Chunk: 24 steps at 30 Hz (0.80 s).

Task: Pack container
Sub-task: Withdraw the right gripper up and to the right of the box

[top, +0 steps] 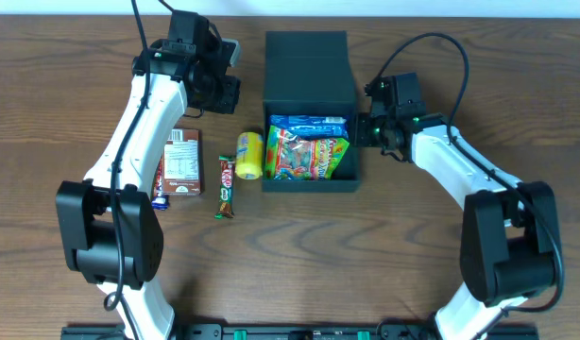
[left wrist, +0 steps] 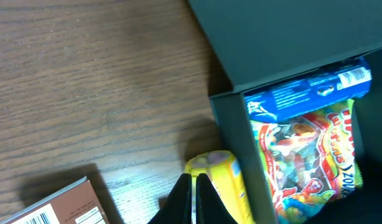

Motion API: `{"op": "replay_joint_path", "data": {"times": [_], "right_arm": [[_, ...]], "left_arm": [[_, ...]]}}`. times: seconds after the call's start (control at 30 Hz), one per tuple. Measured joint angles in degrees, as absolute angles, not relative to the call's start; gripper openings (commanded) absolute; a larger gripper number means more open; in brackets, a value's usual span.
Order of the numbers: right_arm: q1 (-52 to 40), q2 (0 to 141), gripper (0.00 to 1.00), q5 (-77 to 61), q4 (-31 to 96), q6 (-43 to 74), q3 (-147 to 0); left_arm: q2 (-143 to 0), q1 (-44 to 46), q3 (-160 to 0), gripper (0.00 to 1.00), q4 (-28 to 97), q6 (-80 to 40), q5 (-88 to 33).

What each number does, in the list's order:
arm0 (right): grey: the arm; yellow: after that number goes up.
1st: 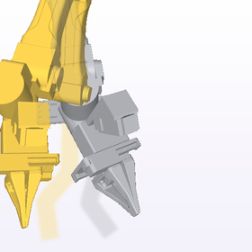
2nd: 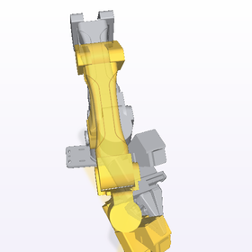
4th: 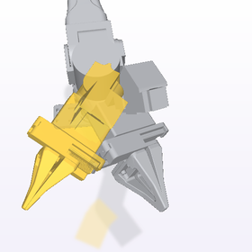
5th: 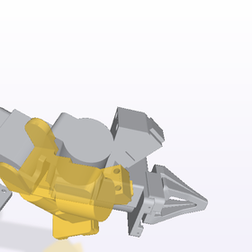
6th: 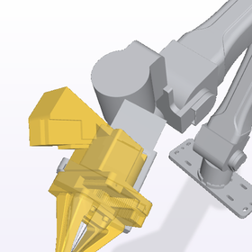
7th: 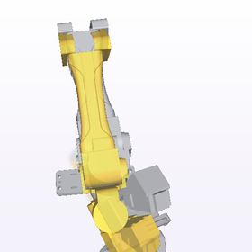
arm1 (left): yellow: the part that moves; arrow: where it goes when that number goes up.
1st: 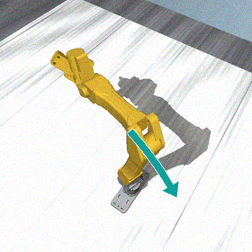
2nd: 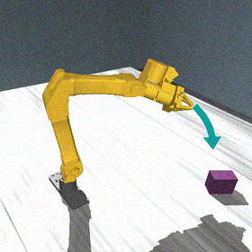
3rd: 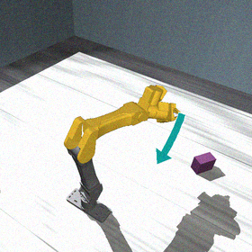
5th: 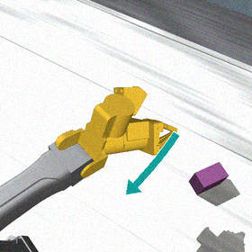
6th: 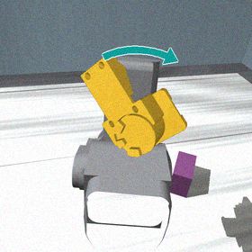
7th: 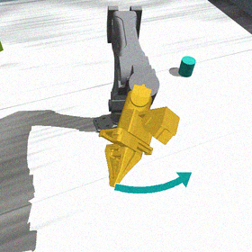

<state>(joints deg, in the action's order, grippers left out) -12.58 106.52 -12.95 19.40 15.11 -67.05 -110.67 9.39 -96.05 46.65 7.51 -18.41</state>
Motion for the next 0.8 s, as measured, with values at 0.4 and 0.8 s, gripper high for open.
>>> {"op": "replay_joint_path", "data": {"times": [0.4, 0.8], "right_arm": [[-11.0, 105.4, 0.01, -14.8, 23.3, 14.0, -67.7], [-10.7, 94.5, 0.93, -11.1, 25.6, 11.6, -70.5]], "left_arm": [[-110.7, 9.4, -96.0, 0.06, 47.6, 7.5, -17.6], [-110.7, 6.3, -96.0, 0.95, 50.1, 7.5, -10.8]]}}
